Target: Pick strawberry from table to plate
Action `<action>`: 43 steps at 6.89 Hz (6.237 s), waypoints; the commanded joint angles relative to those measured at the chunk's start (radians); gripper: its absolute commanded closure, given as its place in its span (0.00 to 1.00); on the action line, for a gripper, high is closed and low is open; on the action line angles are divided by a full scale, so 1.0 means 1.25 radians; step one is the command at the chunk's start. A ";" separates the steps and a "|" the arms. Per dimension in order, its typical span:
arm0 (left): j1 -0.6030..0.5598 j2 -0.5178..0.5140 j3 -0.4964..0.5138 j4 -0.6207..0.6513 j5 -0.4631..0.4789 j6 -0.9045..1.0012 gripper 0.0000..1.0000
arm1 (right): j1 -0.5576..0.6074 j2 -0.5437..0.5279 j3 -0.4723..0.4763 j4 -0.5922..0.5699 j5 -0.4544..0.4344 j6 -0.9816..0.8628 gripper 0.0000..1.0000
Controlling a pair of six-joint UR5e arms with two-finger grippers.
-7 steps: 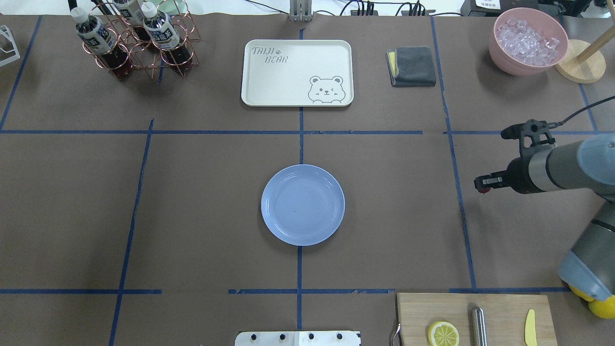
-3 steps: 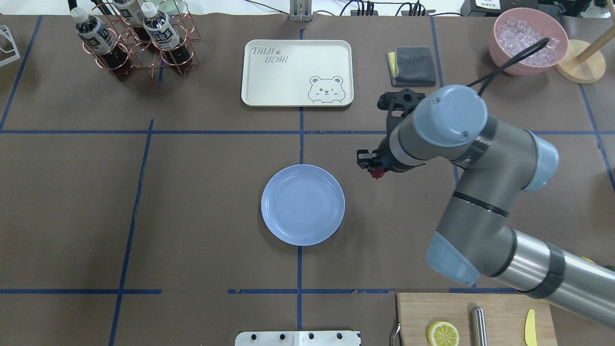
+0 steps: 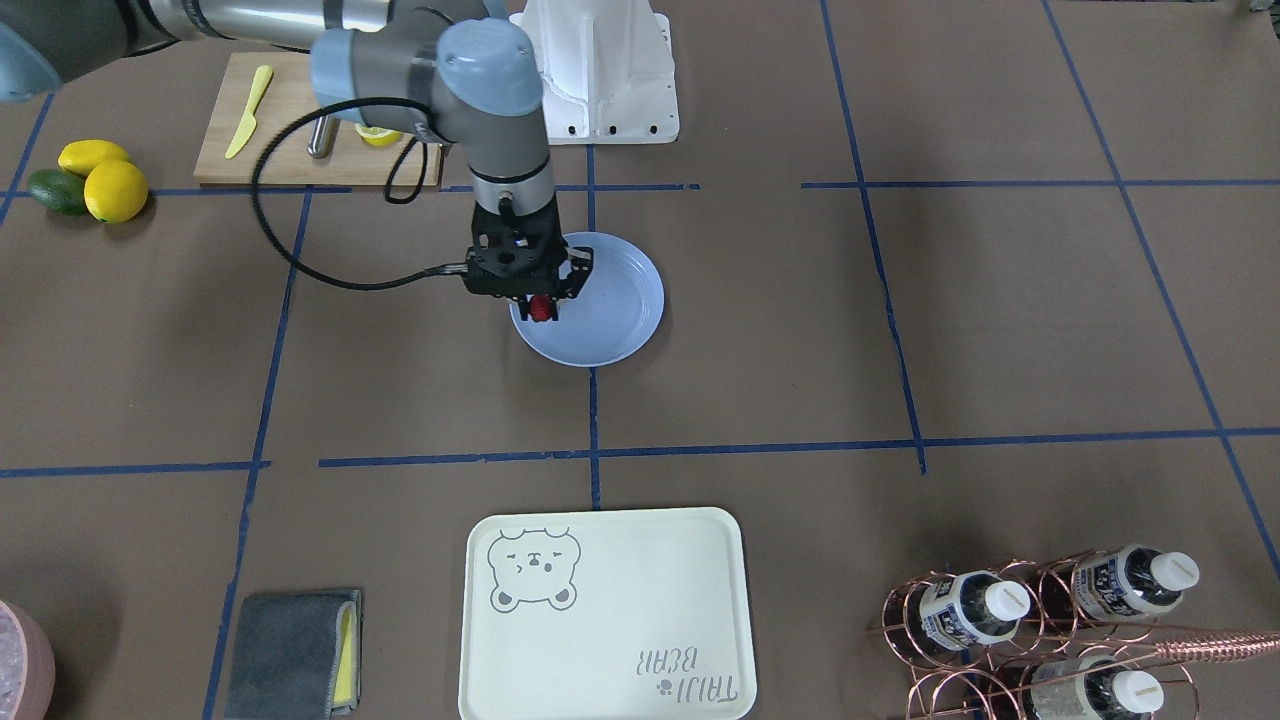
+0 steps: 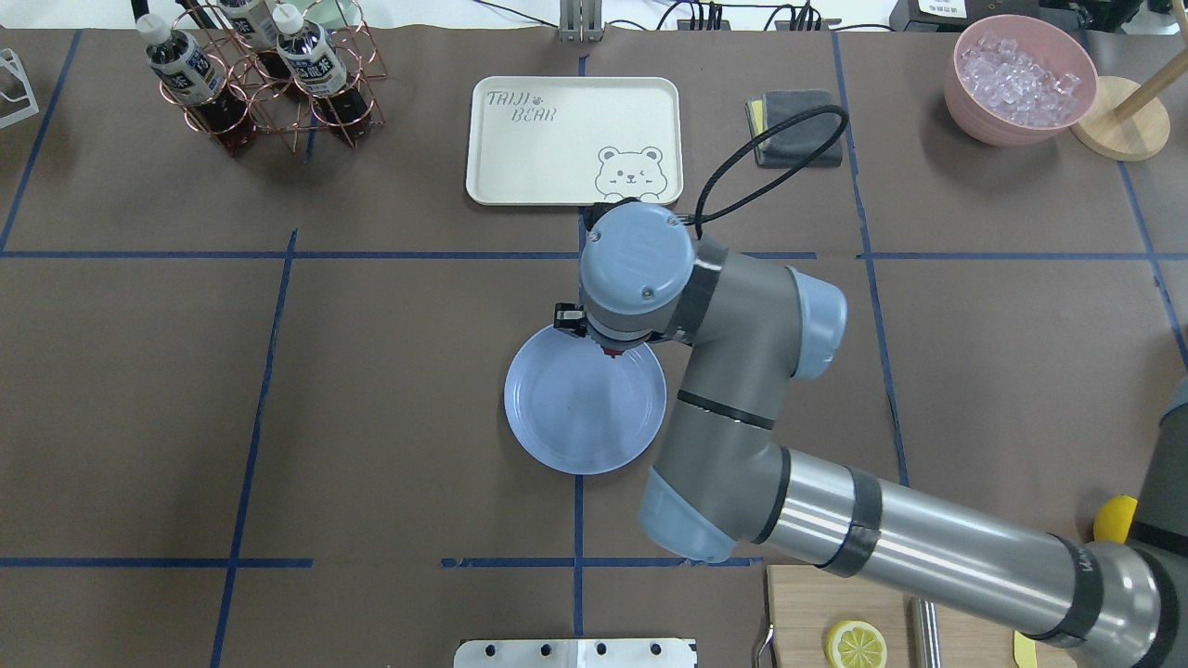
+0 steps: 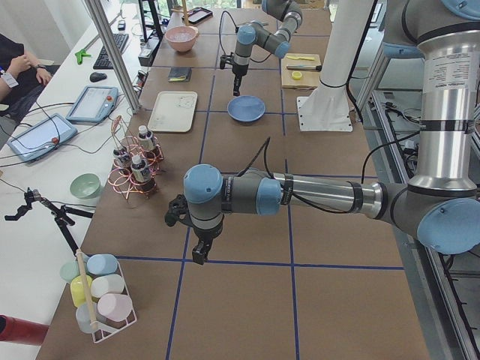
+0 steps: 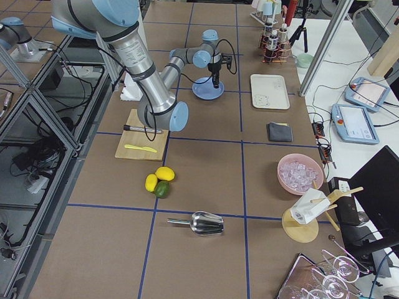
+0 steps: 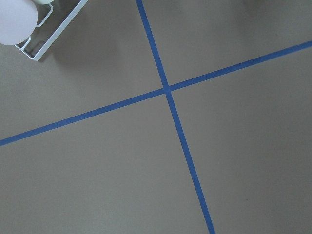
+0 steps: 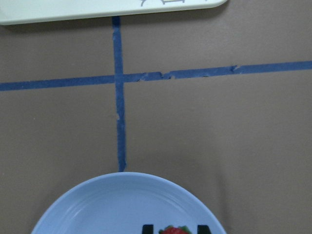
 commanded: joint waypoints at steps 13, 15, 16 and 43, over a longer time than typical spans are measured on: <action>0.002 0.000 0.009 -0.012 0.000 0.000 0.00 | -0.072 0.047 -0.078 -0.034 -0.053 0.039 0.01; 0.002 0.000 0.010 -0.012 0.000 0.001 0.00 | -0.065 0.047 -0.045 -0.036 -0.058 0.025 0.00; 0.002 0.000 0.010 -0.012 0.000 0.000 0.00 | -0.027 0.043 -0.006 -0.042 -0.045 0.002 0.00; 0.004 0.014 0.025 -0.009 0.001 -0.031 0.00 | 0.908 -0.630 0.014 0.007 0.482 -1.018 0.00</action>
